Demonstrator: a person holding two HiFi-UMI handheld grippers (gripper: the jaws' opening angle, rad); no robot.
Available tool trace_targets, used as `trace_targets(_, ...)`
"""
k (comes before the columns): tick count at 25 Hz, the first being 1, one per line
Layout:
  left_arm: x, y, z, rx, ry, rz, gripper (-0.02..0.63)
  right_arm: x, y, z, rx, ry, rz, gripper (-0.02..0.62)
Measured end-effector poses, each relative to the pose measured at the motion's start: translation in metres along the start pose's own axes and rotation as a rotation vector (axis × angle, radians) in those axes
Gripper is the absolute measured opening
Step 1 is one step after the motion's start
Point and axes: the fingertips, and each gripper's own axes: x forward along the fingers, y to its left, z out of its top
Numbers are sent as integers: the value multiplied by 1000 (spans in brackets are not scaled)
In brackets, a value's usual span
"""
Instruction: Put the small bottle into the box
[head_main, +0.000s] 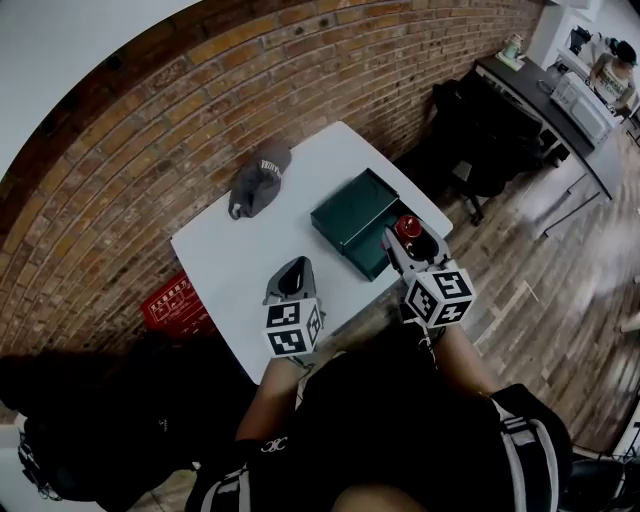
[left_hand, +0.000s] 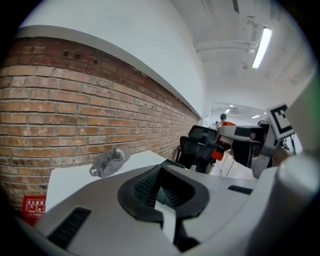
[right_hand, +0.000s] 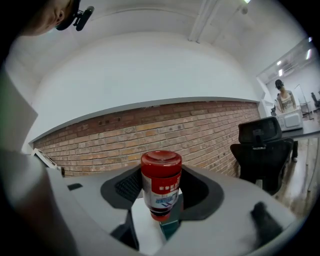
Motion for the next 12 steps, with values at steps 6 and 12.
trace_targets(6,18,-4,7,-5,-13,95,12,30,-27,-5,-1,32,91,221)
trace_targets(12,34,-16,12,-20,0,179,12,59,-48,-8,-9,94,195,221)
